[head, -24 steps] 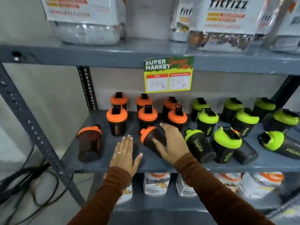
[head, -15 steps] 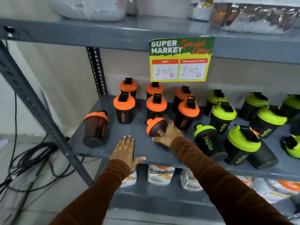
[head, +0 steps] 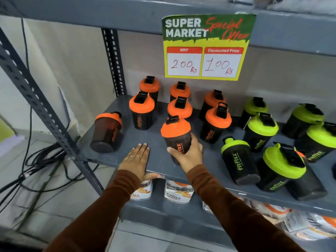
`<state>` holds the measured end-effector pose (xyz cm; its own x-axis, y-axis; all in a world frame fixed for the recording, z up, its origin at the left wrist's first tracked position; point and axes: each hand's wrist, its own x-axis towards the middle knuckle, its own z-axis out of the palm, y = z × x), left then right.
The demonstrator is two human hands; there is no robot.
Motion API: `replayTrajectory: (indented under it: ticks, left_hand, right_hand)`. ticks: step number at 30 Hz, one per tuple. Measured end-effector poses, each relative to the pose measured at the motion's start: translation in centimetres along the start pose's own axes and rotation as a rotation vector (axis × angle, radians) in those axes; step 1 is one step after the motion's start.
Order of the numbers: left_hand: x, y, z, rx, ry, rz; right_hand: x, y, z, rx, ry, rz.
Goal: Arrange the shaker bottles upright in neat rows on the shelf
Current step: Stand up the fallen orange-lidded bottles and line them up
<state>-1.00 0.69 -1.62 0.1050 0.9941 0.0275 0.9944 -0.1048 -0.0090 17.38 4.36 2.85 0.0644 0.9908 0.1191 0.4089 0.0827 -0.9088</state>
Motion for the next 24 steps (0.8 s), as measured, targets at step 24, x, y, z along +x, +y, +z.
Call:
replayTrajectory:
  ticks: [24]
  left_hand:
    - [-4.7,-4.6,-0.1,-0.006,0.291,0.236]
  right_hand:
    - [-6.3,-5.9,6.9,-0.051,0.229,-0.899]
